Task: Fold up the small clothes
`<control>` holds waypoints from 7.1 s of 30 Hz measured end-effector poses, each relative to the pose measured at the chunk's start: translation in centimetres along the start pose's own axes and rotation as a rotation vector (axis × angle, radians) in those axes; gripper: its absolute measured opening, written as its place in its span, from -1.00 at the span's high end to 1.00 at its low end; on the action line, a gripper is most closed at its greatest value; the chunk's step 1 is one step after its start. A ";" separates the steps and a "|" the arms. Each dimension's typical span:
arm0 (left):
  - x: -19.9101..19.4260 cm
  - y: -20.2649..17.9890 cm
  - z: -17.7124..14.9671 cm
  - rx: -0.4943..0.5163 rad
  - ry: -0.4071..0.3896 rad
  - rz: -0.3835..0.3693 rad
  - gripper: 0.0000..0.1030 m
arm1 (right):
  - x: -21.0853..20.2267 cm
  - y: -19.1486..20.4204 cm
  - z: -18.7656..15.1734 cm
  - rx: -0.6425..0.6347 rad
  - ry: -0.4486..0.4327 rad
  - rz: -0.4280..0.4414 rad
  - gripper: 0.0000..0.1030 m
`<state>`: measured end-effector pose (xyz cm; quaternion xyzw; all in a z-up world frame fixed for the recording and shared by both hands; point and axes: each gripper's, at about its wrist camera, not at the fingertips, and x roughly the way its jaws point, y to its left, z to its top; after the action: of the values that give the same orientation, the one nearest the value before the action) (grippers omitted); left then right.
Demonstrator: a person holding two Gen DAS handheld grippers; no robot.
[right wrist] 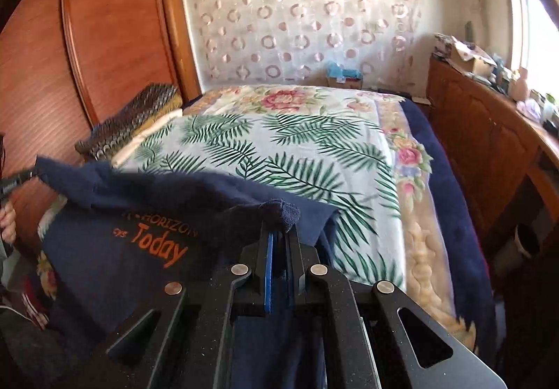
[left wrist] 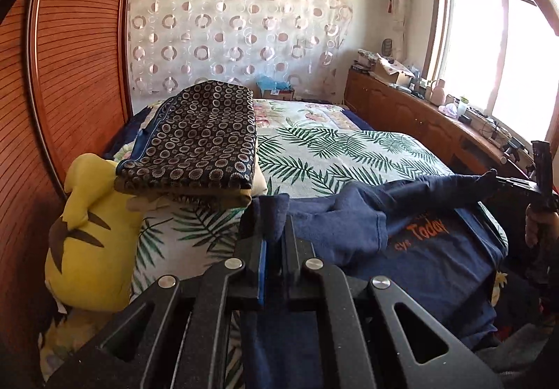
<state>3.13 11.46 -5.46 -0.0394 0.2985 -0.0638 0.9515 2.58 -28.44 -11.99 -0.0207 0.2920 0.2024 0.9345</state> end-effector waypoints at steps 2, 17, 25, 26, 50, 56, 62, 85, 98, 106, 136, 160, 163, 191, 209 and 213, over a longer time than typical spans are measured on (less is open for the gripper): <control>-0.7 -0.1 -0.6 0.005 0.004 0.003 0.86 | -0.8 0.2 -0.7 -0.010 0.024 -0.003 0.89; -3.6 -0.8 -3.7 0.025 0.052 0.075 0.86 | -6.4 1.9 -4.0 -0.057 0.058 -0.004 0.89; -1.4 -0.7 -5.4 0.010 0.105 0.102 0.86 | -4.2 1.7 -5.1 -0.048 0.131 -0.035 0.89; -1.3 -0.6 -5.3 0.009 0.110 0.100 0.85 | -4.2 1.6 -5.0 -0.047 0.134 -0.034 0.89; 3.4 1.0 2.4 0.055 0.063 0.095 -0.52 | -7.7 2.1 -1.8 -0.153 0.036 -0.092 0.19; 7.7 2.3 2.9 0.045 0.140 0.101 -0.52 | -2.6 1.4 -0.7 -0.129 0.067 -0.066 -0.01; 10.9 3.1 0.9 0.048 0.245 0.121 -0.52 | 4.2 0.1 -0.7 -0.091 0.165 -0.075 -0.01; 9.1 0.1 -0.6 0.070 0.283 -0.072 0.80 | 6.4 1.3 -1.1 -0.150 0.225 0.064 0.81; -10.0 -4.3 8.1 0.110 -0.204 -0.150 0.81 | -13.8 3.3 4.9 -0.140 -0.180 -0.004 0.84; -15.9 -4.2 11.5 0.113 -0.370 -0.154 0.81 | -22.9 5.8 8.0 -0.235 -0.333 -0.060 0.84; 16.5 0.4 14.3 0.100 -0.040 0.055 -0.02 | 12.0 3.3 17.3 -0.134 0.059 -0.201 0.22; 15.1 -3.2 2.6 0.103 0.241 -0.035 -0.49 | 9.2 -2.2 9.9 0.113 0.206 -0.082 0.15; 15.7 -3.6 1.9 0.111 0.267 -0.042 -0.49 | 9.7 -2.5 11.1 0.128 0.201 -0.082 0.15; 17.1 -4.7 0.0 0.156 0.321 -0.017 -0.67 | 11.4 -2.9 9.8 0.171 0.152 -0.140 -0.04; 14.1 0.3 0.9 -0.082 0.257 0.044 0.14 | 11.5 -2.0 10.1 0.143 0.163 -0.163 -0.09; 14.9 0.4 1.2 -0.077 0.262 0.060 0.17 | 11.5 -2.0 10.2 0.139 0.165 -0.165 -0.09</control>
<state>16.00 9.79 -12.92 -0.0582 0.4233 -0.0285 0.9037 17.45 -24.49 -10.11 0.0037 0.3783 0.1017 0.9201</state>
